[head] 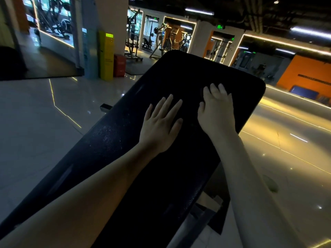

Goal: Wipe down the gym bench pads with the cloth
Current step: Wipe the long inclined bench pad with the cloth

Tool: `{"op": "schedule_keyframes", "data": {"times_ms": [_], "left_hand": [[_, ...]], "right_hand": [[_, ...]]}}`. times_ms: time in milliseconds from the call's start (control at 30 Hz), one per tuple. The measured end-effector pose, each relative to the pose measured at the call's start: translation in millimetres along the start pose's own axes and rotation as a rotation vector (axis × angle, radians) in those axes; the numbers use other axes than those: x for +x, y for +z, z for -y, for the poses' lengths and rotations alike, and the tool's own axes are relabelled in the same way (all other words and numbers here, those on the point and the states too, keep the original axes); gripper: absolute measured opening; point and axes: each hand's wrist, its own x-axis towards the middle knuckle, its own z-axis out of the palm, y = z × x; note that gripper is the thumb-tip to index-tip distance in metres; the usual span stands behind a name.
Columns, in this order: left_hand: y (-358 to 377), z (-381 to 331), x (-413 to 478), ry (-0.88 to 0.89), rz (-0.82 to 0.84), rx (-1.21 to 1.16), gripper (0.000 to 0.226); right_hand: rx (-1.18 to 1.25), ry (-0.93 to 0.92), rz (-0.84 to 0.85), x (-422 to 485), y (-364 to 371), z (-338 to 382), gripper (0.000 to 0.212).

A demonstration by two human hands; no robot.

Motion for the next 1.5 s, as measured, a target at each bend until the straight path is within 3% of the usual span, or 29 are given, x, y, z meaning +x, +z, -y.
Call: {"op": "schedule_keyframes", "data": {"times_ms": [300, 533, 767, 1000, 1300, 1500], "left_hand": [[-0.6, 1.5, 0.4, 0.013, -0.011, -0.005, 0.071], [0.7, 3.6, 0.6, 0.018, -0.010, -0.005, 0.070], [1.4, 3.6, -0.1, 0.015, -0.027, 0.002, 0.068], [0.6, 4.1, 1.6, 0.014, -0.012, 0.019, 0.069], [-0.5, 5.0, 2.7, 0.013, -0.014, -0.016, 0.073], [-5.5, 4.1, 5.3, 0.007, 0.062, 0.017, 0.061]], "right_hand": [[0.164, -0.166, -0.066, -170.5, 28.2, 35.1, 0.055], [0.185, -0.337, -0.042, -128.6, 21.7, 3.6, 0.050], [0.161, -0.103, -0.162, -42.5, 8.6, -36.4, 0.045], [0.189, 0.006, -0.229, -96.3, 23.7, 0.1, 0.056], [0.247, -0.316, -0.044, -195.2, 33.0, 35.1, 0.051], [0.212, -0.647, 0.035, -174.1, 23.2, 3.7, 0.045]]}}
